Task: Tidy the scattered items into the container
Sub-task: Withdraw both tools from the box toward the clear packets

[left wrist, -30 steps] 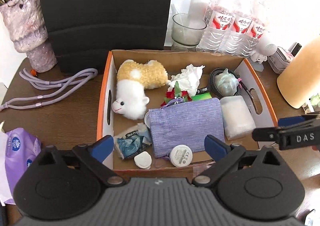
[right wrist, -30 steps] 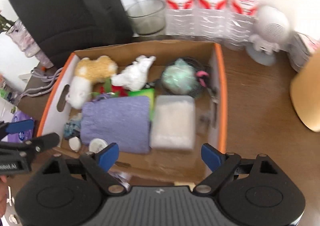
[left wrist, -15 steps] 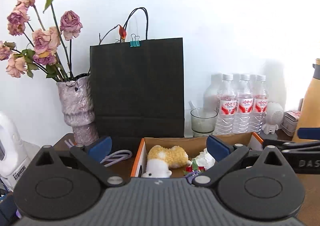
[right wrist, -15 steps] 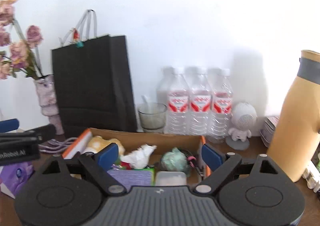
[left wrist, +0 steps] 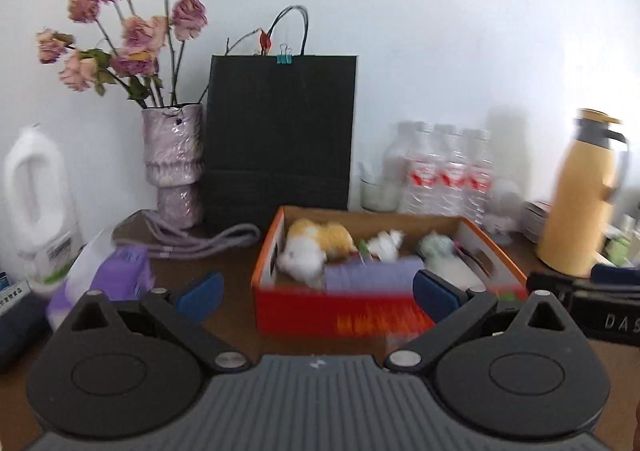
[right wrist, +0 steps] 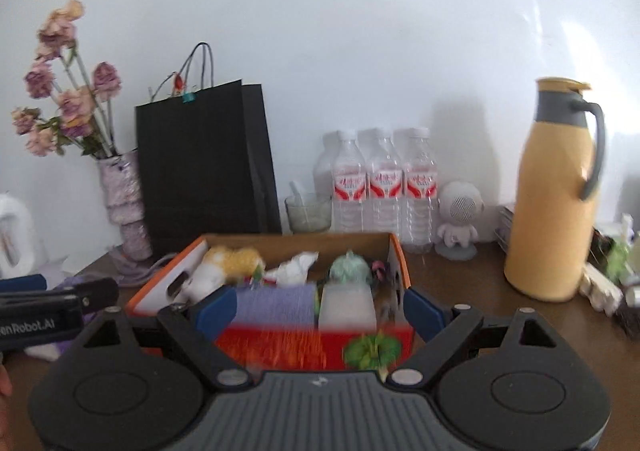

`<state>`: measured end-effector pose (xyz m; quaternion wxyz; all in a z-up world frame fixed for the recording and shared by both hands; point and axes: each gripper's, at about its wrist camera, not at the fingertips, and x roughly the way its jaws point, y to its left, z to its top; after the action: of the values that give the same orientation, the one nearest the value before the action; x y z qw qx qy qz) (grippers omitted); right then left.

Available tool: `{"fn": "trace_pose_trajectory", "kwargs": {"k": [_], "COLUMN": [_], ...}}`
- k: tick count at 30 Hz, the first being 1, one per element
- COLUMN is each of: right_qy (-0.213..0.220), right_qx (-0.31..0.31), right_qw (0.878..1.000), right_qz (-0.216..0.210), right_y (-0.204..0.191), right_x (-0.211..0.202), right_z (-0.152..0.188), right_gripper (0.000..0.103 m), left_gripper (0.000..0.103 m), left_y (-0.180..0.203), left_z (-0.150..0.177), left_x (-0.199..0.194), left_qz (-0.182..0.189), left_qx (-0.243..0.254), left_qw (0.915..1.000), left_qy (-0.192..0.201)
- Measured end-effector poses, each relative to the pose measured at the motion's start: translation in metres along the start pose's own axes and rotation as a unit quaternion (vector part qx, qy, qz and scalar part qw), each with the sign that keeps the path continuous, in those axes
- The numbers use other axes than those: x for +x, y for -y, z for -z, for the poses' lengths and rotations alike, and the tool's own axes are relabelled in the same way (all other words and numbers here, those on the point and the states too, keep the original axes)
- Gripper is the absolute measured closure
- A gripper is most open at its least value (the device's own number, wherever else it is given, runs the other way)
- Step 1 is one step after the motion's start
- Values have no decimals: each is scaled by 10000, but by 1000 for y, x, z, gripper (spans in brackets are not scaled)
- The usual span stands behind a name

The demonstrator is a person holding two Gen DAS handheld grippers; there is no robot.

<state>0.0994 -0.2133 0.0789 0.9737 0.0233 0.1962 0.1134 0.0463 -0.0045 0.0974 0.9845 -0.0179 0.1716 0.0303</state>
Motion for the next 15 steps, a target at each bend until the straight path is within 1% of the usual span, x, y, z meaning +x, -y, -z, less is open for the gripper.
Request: {"fn": "trace_pose_trajectory", "kwargs": {"k": [2,3,4,5,6,7,9,11,12,15], "right_qy": [-180,-328,-470,-578,-652,-733,-878,-981,-988,-852], "right_qx": [228,398,519,566,517,381,102,-38,-96,-97], "right_qw": [9996,9987,9975,9967,9965,9965,9960,9948,9945,9956], "right_qz": [58,62,4,-65,-105,-117,-118,-265,-336,-377], "right_y": [3,5,6,6,3,-2,-14,-22,-24,-19], "right_x": [-30,-43,-55,-64,-71,-75,-73,-62,-54,-27], "right_z": [31,45,59,70,79,86,94,95,92,71], "right_gripper": [13,12,12,12,13,13,13,17,21,21], "left_gripper": [0,0,0,0,0,0,0,0,0,0], "left_y": [-5,-7,-9,-11,-11,-10,-11,-14,-16,-15], "left_z": [30,44,56,66,73,79,82,79,77,73], "left_x": [-33,-47,-58,-65,-69,-71,-69,-64,-63,-54], "left_qz": [-174,-265,-267,-171,-90,-105,-252,-282,-267,-179], "left_qx": [-109,-234,-337,-353,-283,-190,-86,-131,-155,9], "left_qw": [9998,9992,9986,9980,9974,9970,9966,9964,9967,9972], "left_qy": [-31,-161,-322,-495,-654,-746,-778,-789,-756,-727]}}
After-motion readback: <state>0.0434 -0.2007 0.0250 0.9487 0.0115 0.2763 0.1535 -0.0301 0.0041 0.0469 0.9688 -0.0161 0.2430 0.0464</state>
